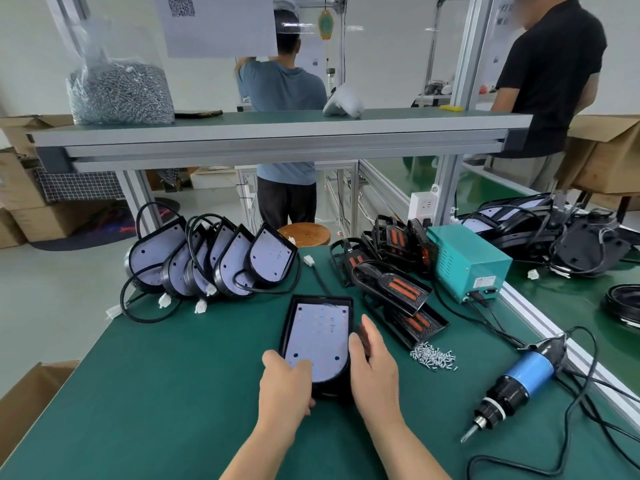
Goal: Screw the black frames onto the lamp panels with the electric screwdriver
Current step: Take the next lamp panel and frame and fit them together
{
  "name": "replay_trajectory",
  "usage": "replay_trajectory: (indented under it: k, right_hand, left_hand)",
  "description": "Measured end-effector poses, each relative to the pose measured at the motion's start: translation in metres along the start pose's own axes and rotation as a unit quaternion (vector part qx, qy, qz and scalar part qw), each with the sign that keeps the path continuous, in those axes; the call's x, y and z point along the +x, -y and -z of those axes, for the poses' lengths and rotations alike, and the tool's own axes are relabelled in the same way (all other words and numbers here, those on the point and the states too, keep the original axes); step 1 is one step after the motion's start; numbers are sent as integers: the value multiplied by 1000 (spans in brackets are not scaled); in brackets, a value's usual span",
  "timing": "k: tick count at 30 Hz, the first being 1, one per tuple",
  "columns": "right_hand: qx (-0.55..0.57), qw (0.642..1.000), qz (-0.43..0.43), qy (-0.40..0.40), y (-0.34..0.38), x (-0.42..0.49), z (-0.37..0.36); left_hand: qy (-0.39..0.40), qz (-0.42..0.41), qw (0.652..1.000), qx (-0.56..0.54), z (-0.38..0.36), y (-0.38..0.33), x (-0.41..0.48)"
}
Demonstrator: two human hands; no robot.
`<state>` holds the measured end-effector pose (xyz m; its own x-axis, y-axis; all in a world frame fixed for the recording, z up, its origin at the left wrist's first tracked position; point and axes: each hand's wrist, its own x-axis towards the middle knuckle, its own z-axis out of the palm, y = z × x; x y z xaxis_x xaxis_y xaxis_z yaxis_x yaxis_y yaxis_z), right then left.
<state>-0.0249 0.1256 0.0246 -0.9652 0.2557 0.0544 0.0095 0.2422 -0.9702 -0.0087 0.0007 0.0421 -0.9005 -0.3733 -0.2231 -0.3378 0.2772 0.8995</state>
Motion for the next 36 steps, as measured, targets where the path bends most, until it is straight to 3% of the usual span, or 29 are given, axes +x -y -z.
replay_trajectory:
  k: [4, 11, 15, 20, 23, 27, 36]
  right_hand:
    - [36, 999, -24, -4, 5, -4, 4]
    - [-47, 995, -54, 65, 5, -10, 23]
    - [-80, 994, -59, 56, -1, -22, 28]
    - [-64, 996, -38, 46, 6, -12, 34]
    - [51, 997, -65, -1, 23, 26, 41]
    - [187, 971, -149, -11, 44, 90, 39]
    - [128, 968, -217, -24, 36, 133, 21]
  left_hand:
    - [39, 5, 999, -19, -2, 9, -22]
    - [91, 5, 995, 38, 9, 9, -28]
    - [16, -93, 977, 194, 6, 4, -8]
    - [35, -101, 991, 76, -1, 0, 24]
    - [38, -128, 991, 17, -3, 9, 25]
    - [52, -150, 984, -81, 0, 20, 28]
    - [41, -194, 979, -55, -3, 25, 31]
